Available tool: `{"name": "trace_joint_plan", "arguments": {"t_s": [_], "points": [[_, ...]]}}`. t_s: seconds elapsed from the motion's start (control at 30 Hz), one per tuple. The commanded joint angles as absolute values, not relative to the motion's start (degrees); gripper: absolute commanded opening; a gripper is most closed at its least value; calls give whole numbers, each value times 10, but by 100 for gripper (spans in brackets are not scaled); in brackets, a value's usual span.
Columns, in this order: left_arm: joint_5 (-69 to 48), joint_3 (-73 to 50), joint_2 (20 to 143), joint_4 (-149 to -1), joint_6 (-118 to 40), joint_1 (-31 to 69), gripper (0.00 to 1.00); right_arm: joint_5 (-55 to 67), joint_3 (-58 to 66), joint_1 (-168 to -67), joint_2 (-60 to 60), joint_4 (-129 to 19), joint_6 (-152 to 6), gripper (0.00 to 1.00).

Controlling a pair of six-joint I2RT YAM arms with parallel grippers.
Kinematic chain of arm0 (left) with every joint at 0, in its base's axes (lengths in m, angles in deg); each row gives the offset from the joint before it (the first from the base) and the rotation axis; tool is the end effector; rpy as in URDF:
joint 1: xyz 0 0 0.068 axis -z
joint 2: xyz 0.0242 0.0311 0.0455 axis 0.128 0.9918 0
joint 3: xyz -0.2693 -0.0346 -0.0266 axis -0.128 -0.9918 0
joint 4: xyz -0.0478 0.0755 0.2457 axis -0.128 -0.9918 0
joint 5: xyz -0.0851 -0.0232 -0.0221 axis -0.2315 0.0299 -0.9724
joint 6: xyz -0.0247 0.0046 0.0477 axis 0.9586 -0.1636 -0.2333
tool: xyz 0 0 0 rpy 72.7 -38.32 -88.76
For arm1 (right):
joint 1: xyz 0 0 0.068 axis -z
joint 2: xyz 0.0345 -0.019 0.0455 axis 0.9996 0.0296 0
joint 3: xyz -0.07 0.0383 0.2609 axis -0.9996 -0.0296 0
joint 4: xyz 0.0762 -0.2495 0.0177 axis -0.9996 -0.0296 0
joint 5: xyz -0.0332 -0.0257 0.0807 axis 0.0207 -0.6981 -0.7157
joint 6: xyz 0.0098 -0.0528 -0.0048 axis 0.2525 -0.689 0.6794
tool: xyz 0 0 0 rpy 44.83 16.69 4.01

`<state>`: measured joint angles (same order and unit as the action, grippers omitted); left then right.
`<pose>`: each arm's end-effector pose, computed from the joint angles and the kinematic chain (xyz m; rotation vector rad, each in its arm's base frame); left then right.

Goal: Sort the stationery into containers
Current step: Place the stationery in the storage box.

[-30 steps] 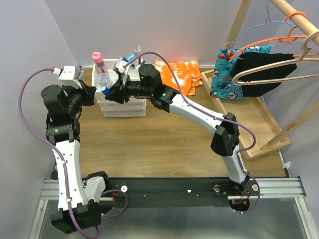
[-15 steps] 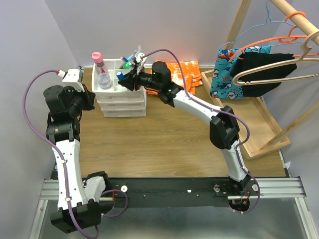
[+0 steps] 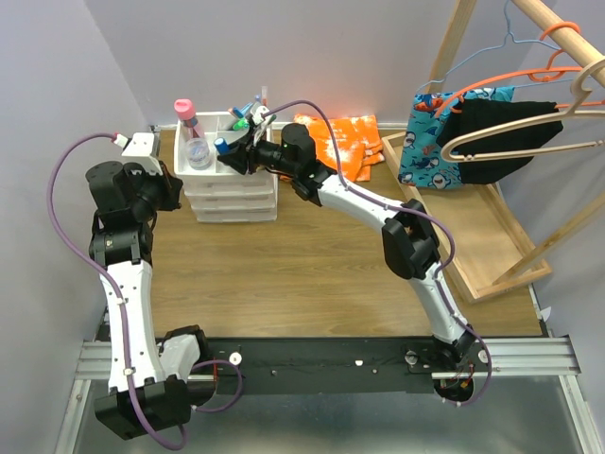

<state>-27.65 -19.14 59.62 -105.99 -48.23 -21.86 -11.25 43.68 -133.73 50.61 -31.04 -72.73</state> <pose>0.1925 0.0341 0.3972 0.0211 1.8666 -0.2756 0.3781 0.4048 0.3092 -0.8490 1.3102 1.0456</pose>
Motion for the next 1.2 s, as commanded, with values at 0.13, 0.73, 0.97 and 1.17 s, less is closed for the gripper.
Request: {"name": "trace_joint_plan", "arguments": {"t_s": [0.13,0.73,0.97,1.17], "points": [[-291,-209,596,-1043,-485,-219,5,-86,430,-1339,527,-292,-717,39],[-295,-218,598,-1028,-480,-220,5,-81,430,-1339,530,-319,-725,54],[-290,-208,604,-1013,-473,-221,11,-83,402,-1339,468,-311,-730,59],[-271,-184,597,-1027,-499,-222,63,-81,325,-1344,367,-332,-728,64]]}}
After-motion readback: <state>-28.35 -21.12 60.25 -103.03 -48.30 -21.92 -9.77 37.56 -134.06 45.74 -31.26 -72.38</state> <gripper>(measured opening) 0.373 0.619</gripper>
